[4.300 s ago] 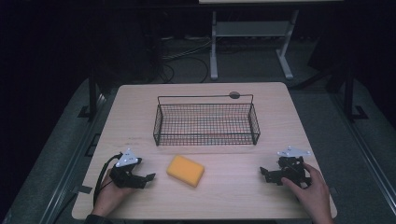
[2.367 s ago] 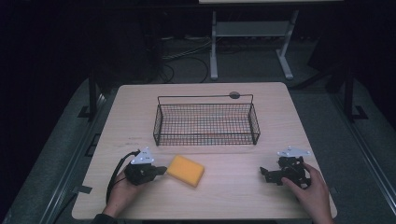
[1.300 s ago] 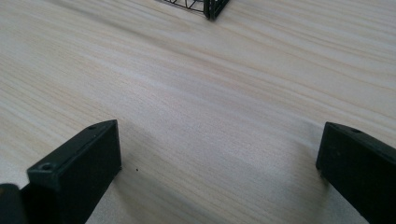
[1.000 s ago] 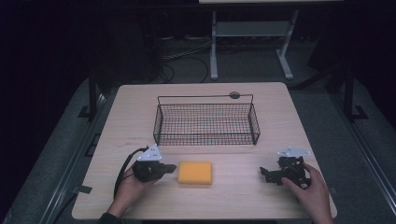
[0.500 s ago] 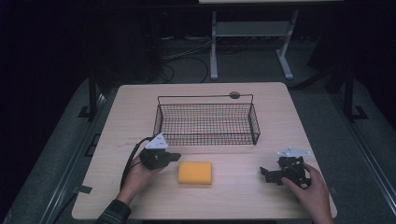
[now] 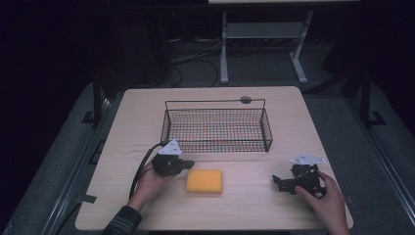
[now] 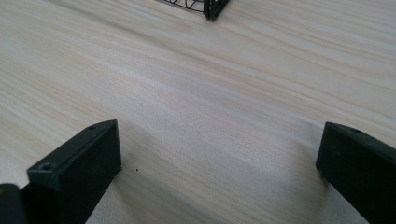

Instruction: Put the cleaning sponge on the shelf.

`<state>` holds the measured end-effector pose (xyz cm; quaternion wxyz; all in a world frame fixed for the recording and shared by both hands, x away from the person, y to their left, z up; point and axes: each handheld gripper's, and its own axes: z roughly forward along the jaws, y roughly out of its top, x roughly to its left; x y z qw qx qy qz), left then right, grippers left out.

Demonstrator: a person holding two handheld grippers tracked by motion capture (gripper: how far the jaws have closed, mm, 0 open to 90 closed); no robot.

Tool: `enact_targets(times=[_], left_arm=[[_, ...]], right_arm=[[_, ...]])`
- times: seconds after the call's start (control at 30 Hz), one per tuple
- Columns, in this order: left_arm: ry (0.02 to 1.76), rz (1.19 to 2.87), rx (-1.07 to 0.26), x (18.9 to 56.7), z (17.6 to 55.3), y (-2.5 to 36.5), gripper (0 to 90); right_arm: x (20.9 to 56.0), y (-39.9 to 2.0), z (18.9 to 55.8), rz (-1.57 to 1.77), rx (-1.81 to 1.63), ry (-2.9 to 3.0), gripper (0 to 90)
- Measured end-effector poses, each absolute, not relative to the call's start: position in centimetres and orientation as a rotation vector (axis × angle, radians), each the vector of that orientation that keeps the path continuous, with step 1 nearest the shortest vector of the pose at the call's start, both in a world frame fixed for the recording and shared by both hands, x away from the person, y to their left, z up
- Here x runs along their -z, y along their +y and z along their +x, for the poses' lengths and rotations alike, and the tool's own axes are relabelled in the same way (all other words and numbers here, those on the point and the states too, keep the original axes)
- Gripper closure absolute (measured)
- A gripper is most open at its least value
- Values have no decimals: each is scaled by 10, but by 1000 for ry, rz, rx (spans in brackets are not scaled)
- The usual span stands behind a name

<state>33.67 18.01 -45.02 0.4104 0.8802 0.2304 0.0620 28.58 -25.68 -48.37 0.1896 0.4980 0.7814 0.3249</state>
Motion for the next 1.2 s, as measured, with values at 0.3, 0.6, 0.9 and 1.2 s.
enact_targets(times=[0.3,0.6,0.9,1.2], left_arm=[[580,2214,-122,452,328,180,897],[574,2221,-98,452,315,183,897],[577,2233,-75,452,304,184,897],[587,2246,-77,451,295,183,896]], right_arm=[[484,-257,286,1400,-913,2196,0],[484,-257,286,1400,-913,2196,0],[484,-257,286,1400,-914,2196,0],[484,-257,286,1400,-913,2197,0]])
